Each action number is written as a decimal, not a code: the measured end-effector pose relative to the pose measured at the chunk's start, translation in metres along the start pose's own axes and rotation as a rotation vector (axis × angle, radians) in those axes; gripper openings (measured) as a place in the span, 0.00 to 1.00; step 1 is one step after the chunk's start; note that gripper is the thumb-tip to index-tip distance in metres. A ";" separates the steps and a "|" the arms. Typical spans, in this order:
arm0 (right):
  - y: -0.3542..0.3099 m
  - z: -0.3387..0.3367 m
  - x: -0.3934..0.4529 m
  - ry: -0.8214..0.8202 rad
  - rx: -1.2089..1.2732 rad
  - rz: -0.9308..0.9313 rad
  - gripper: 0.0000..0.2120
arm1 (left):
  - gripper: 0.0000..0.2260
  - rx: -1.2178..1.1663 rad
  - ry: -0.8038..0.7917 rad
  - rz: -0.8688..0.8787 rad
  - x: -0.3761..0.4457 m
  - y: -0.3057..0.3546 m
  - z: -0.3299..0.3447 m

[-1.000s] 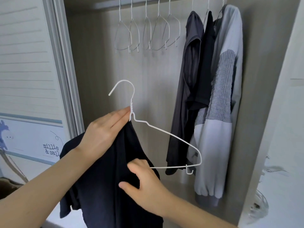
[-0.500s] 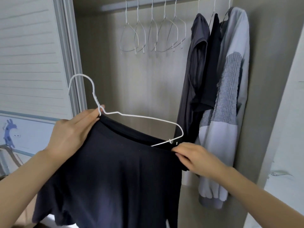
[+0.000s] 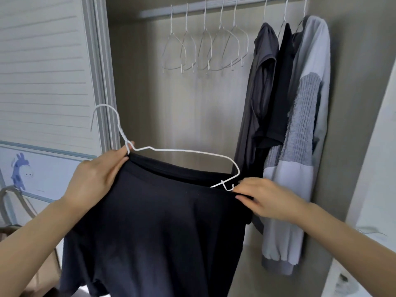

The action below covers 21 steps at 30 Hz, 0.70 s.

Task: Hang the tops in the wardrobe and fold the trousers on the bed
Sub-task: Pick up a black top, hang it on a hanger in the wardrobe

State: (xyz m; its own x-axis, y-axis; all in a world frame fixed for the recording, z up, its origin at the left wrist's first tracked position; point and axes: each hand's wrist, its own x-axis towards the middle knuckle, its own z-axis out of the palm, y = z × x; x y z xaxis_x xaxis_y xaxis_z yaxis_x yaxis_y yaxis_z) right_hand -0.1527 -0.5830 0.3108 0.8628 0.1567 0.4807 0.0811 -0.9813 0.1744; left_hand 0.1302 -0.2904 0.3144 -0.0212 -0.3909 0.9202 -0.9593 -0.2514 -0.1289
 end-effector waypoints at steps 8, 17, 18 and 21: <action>-0.002 -0.015 0.002 0.274 -0.239 0.027 0.09 | 0.18 0.092 -0.087 0.190 -0.004 0.003 -0.002; -0.075 -0.004 0.046 0.440 0.610 0.541 0.10 | 0.14 0.159 0.004 0.132 0.020 0.081 0.022; -0.067 -0.005 0.046 0.484 0.643 0.590 0.11 | 0.15 0.147 -0.006 0.143 0.016 0.081 0.020; -0.044 -0.011 0.039 0.629 0.767 0.680 0.11 | 0.16 0.123 -0.136 0.159 -0.005 0.073 0.013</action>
State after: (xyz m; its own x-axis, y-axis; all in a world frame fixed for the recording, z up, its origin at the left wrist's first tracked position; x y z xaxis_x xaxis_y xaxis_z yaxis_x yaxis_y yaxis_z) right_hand -0.1281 -0.5322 0.3316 0.4666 -0.6013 0.6487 0.1643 -0.6617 -0.7315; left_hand 0.0640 -0.3184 0.2960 -0.1228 -0.5479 0.8275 -0.9051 -0.2802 -0.3198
